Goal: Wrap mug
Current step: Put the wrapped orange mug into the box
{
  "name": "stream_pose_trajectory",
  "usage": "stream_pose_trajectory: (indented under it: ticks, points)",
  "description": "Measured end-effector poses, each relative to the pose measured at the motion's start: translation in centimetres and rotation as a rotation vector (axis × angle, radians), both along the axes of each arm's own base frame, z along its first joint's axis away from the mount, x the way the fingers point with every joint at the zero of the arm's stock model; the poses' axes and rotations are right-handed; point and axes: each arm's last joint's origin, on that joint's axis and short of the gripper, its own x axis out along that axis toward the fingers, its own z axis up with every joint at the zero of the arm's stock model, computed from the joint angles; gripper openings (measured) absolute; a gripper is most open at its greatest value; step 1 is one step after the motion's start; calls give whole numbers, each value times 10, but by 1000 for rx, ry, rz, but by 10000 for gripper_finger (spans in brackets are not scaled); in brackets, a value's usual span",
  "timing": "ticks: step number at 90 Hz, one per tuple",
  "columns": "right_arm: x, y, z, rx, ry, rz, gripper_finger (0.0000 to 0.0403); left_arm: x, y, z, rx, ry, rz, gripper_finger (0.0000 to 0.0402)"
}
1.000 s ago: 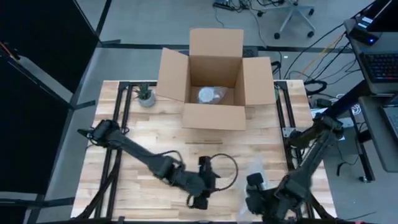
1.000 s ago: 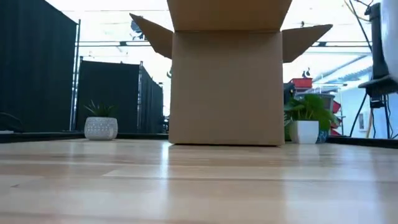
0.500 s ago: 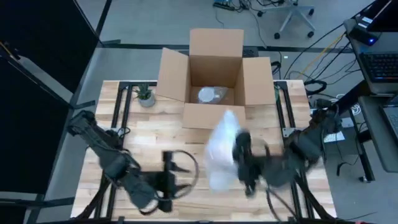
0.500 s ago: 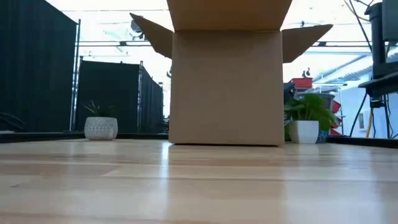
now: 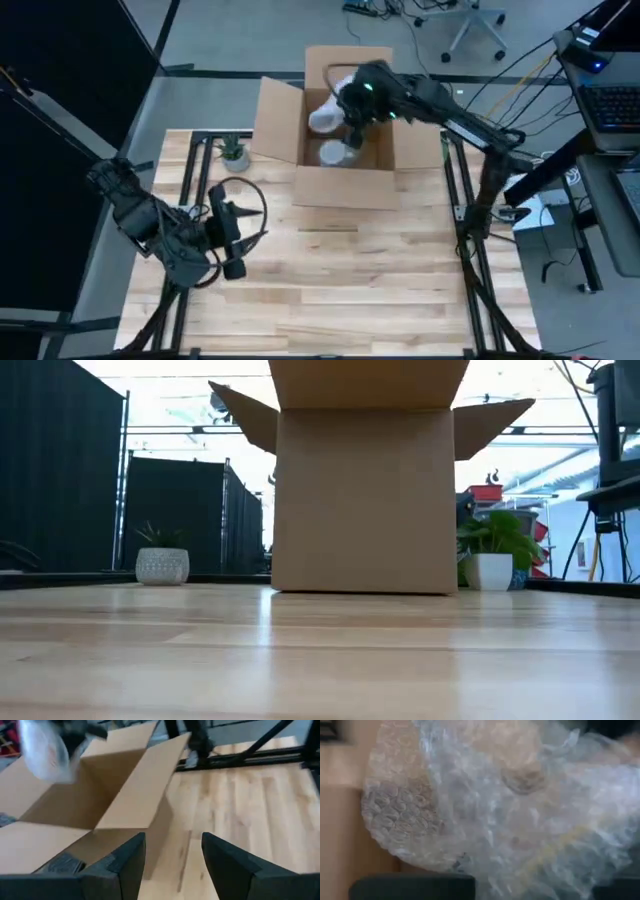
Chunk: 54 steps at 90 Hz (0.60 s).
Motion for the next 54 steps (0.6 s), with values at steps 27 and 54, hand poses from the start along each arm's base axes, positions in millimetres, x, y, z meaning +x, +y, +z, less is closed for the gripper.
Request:
stream_pose_trajectory:
  ticks: [27, 54]
  points:
    - [47, -37, -115, 202, 353, -36, 30, 11, 8, -32, 16, 83, 61, 183]
    - [69, -57, -171, 199, 424, -118, 28, 15, 7, -42, -16, 75, 81, 183]
